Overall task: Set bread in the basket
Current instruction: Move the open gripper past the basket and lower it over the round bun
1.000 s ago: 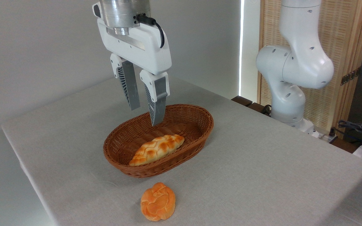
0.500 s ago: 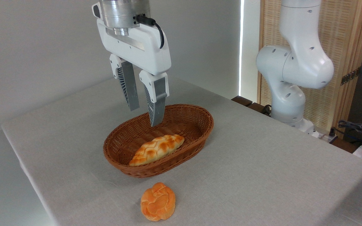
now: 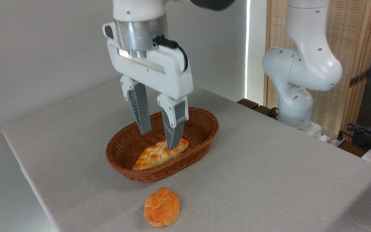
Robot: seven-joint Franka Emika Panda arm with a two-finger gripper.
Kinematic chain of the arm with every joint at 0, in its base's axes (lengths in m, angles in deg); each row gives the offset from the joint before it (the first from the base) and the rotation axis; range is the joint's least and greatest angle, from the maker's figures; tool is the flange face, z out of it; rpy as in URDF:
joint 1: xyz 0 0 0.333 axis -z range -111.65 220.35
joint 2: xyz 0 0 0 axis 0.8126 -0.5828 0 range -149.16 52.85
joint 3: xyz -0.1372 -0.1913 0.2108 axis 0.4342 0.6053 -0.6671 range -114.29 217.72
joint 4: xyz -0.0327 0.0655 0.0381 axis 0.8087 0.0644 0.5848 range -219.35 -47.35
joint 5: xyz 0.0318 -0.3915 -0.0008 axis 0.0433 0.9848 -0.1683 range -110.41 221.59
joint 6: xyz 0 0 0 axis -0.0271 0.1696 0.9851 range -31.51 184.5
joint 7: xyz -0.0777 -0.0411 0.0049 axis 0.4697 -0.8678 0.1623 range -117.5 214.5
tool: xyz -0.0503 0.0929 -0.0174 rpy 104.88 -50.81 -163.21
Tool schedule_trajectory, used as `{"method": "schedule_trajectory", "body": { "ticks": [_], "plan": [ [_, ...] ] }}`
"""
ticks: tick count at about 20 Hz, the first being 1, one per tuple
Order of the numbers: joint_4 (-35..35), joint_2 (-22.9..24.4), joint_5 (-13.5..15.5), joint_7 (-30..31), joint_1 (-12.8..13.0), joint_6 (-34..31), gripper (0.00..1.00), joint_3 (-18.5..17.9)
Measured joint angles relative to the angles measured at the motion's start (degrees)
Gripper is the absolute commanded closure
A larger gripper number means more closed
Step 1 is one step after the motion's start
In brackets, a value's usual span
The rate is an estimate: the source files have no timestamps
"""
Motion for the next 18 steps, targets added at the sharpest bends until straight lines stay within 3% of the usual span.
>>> {"method": "schedule_trajectory", "body": {
  "ticks": [8,18],
  "plan": [
    [-9.04,-0.94,0.0,0.0,-0.01,14.58,0.0,-0.03],
    [-10.31,-5.26,0.0,0.0,-0.01,20.31,0.0,-0.03]
  ]
}}
